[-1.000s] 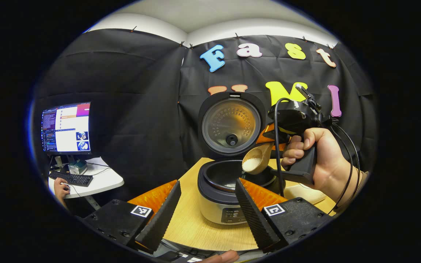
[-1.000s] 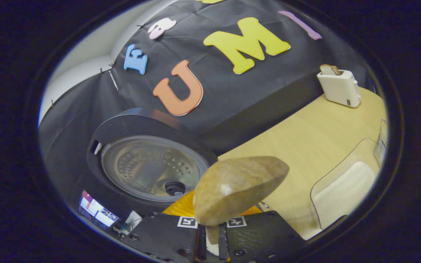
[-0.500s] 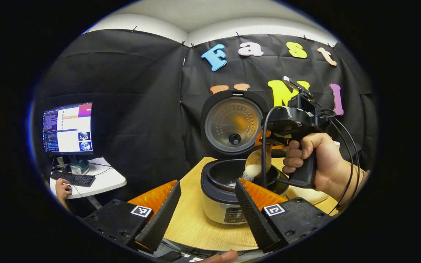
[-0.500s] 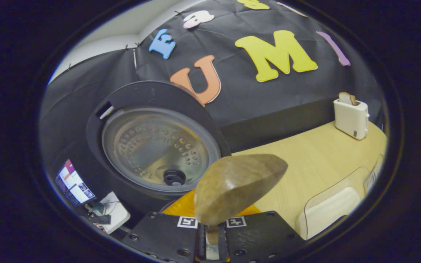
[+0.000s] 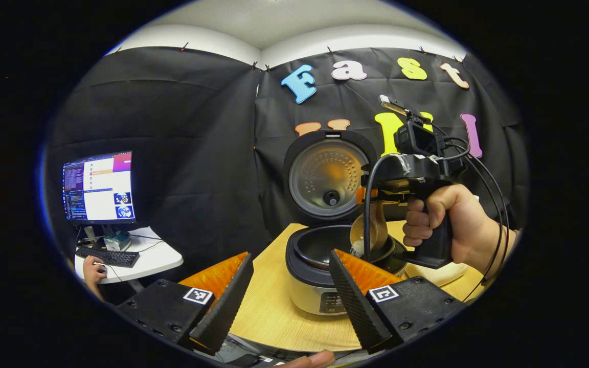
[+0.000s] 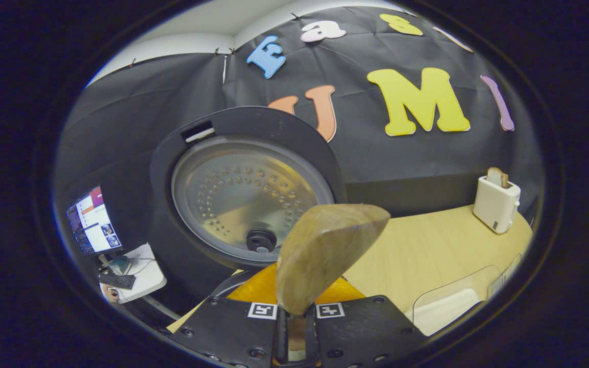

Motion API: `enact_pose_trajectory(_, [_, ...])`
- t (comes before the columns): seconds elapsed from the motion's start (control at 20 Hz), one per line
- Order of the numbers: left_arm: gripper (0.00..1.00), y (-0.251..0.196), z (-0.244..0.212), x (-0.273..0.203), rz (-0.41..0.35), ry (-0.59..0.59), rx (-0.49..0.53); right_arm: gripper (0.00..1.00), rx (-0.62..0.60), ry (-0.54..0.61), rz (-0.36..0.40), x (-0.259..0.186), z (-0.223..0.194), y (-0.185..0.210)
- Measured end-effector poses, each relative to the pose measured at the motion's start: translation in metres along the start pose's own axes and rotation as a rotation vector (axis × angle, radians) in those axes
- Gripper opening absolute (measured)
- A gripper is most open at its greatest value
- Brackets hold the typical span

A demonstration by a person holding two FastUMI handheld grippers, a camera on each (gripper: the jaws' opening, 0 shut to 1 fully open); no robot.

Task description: Close the left gripper, press the button to open the rice cooker; take a wooden spoon from the chopstick holder with the right hand, scoop a spoonful of rice and pour it into the rice cooker, then put the wooden spoon back into the chopstick holder.

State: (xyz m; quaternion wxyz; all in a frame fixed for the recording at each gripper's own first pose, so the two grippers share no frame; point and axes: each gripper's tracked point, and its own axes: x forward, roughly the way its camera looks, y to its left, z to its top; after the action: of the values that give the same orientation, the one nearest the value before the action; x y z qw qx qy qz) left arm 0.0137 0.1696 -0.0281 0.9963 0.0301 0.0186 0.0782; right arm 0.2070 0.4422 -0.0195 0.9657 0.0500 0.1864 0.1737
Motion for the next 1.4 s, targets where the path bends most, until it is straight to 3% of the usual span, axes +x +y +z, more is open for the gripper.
enact_pose_trajectory(0.3, [0.94,0.008,-0.001,0.001,0.017,0.003,-0.007,0.13,-0.143,0.012,0.021,-0.005,-0.006,0.019])
enact_pose_trajectory(0.75, [0.93,0.011,-0.003,0.002,0.028,0.014,-0.024,0.13,-0.199,0.03,0.029,-0.006,-0.013,0.023])
enact_pose_trajectory(1.2, [0.91,0.005,-0.002,0.003,0.034,0.019,-0.02,0.13,-0.539,-0.151,0.042,-0.028,0.014,0.042])
enact_pose_trajectory(1.4, [0.91,0.007,-0.001,0.002,0.047,0.025,-0.045,0.13,-0.663,-0.165,0.067,-0.036,0.007,0.054])
